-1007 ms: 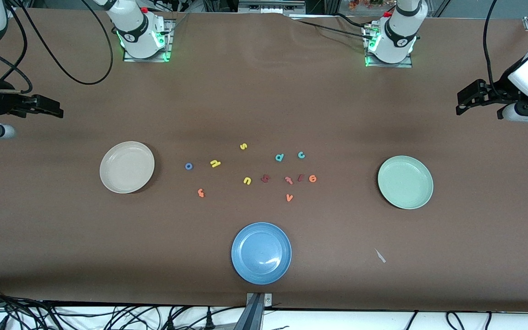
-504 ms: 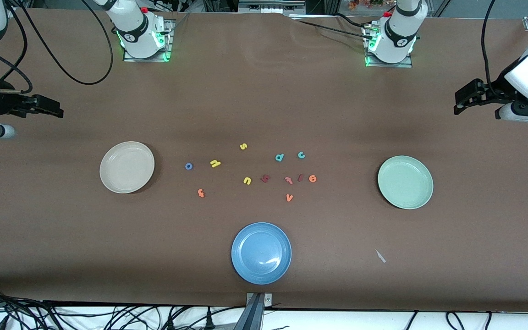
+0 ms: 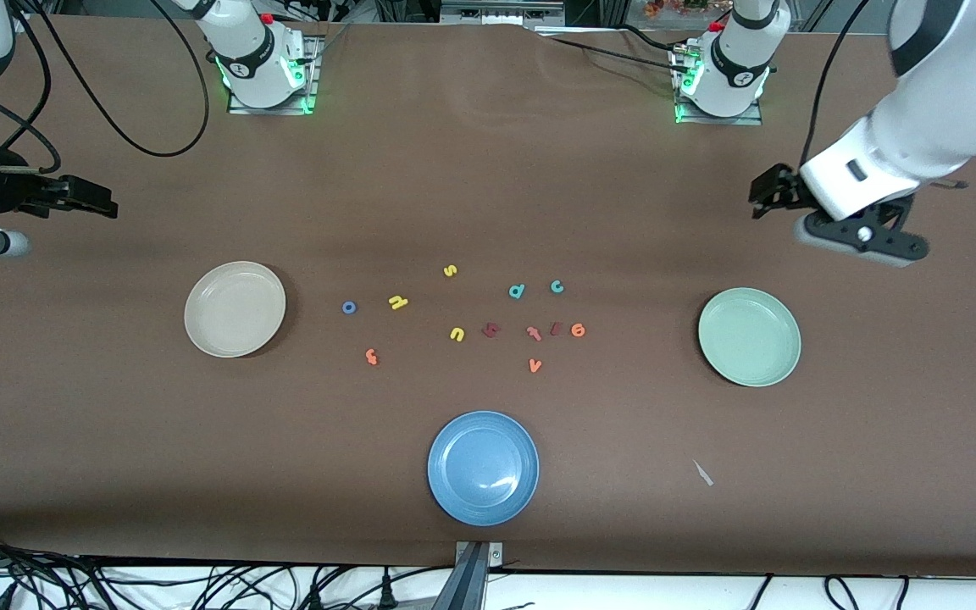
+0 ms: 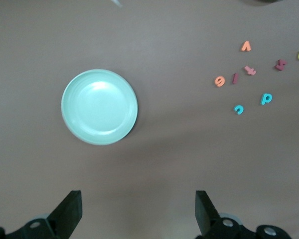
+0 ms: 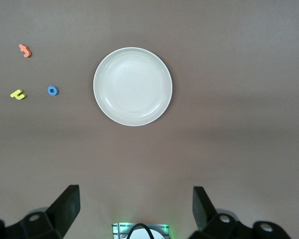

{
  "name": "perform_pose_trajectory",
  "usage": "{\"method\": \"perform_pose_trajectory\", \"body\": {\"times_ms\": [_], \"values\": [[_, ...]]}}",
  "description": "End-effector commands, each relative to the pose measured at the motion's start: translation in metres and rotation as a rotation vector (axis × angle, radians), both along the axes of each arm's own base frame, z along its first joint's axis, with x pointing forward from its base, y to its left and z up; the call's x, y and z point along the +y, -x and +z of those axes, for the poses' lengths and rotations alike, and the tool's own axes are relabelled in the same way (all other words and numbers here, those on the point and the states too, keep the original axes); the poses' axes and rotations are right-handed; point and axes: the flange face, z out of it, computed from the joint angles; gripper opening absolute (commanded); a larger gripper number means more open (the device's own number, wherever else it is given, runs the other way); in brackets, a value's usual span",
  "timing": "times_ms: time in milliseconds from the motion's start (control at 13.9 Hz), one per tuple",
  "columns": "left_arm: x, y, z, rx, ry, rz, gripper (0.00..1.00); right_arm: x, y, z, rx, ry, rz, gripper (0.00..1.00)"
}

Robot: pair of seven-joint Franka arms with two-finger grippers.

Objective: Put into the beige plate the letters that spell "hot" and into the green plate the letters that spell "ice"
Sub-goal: 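Reach the left gripper down to the orange letter e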

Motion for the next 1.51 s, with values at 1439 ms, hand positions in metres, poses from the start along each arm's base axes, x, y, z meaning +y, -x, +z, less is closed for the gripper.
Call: {"method": "perform_pose_trajectory", "body": {"times_ms": [1439], "values": [[-0.191,-0.056,-0.266,-0.001,0.109,-0.367,0.89,0.055,-0.009,-0.061,-0.005,0.001,-0.067,1.00]]}}
